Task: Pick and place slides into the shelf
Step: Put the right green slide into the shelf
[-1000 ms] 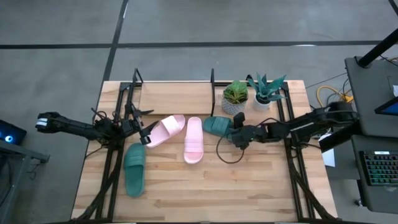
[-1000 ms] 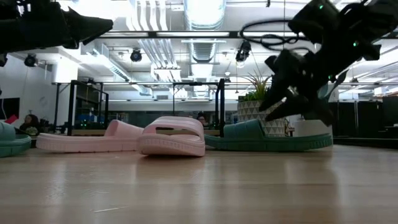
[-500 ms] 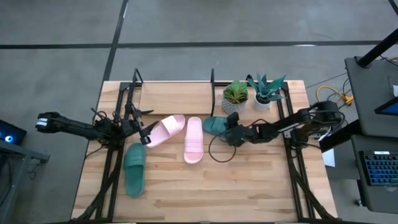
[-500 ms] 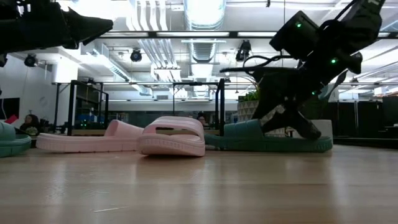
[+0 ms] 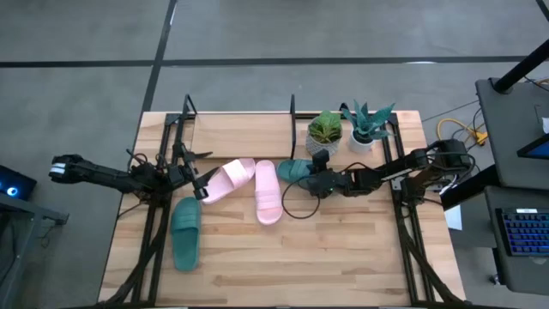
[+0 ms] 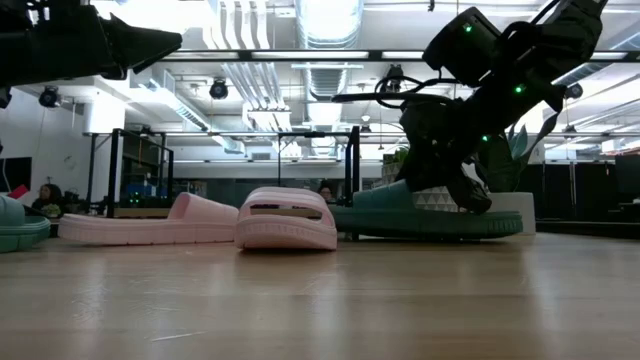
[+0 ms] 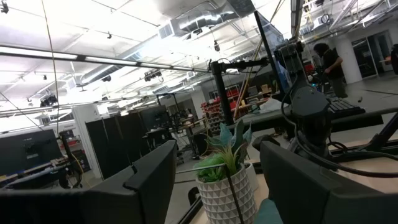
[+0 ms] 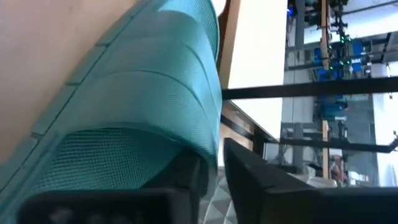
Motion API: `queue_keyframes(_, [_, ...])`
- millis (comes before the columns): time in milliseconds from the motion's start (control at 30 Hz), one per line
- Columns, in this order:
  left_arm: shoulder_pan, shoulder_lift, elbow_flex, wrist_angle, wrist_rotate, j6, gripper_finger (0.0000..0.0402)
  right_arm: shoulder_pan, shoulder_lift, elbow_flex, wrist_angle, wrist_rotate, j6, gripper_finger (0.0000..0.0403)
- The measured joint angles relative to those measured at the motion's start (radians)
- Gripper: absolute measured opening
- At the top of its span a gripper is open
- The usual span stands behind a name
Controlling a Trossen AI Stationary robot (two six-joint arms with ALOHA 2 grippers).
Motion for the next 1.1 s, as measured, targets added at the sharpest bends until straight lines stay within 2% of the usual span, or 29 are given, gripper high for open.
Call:
queue_keyframes(100, [0.000, 0.000, 0.000, 0.000, 0.000, 0.000, 0.0217, 0.001, -0.002, 0.005, -0.019, 0.020, 0.023, 0.0016])
queue_keyframes(333, [0.000, 0.000, 0.000, 0.000, 0.000, 0.000, 0.0217, 0.032, -0.004, 0.060, -0.090, 0.078, 0.116, 0.0012])
queue_keyframes(433, [0.000, 0.000, 0.000, 0.000, 0.000, 0.011, 0.0217, 0.057, -0.009, 0.122, -0.192, 0.132, 0.189, 0.0012])
queue_keyframes(600, [0.000, 0.000, 0.000, -0.001, 0.002, 0.035, 0.0217, 0.090, -0.019, 0.267, -0.430, 0.157, 0.389, 0.0012])
queue_keyframes(700, [0.000, 0.011, 0.005, -0.018, 0.025, 0.121, 0.0217, 0.099, -0.021, 0.381, -0.608, 0.155, 0.525, 0.0012])
queue_keyframes(867, [0.000, 0.113, 0.053, -0.067, 0.036, 0.256, 0.0217, 0.098, -0.022, 0.551, -0.794, 0.073, 0.659, 0.0012])
queue_keyframes(967, [0.000, 0.197, 0.096, -0.083, 0.038, 0.284, 0.0217, 0.099, -0.022, 0.616, -0.821, 0.014, 0.651, 0.0012])
queue_keyframes(1100, [0.000, 0.326, 0.188, -0.119, 0.027, 0.364, 0.0217, 0.099, -0.022, 0.664, -0.823, -0.013, 0.602, 0.0012])
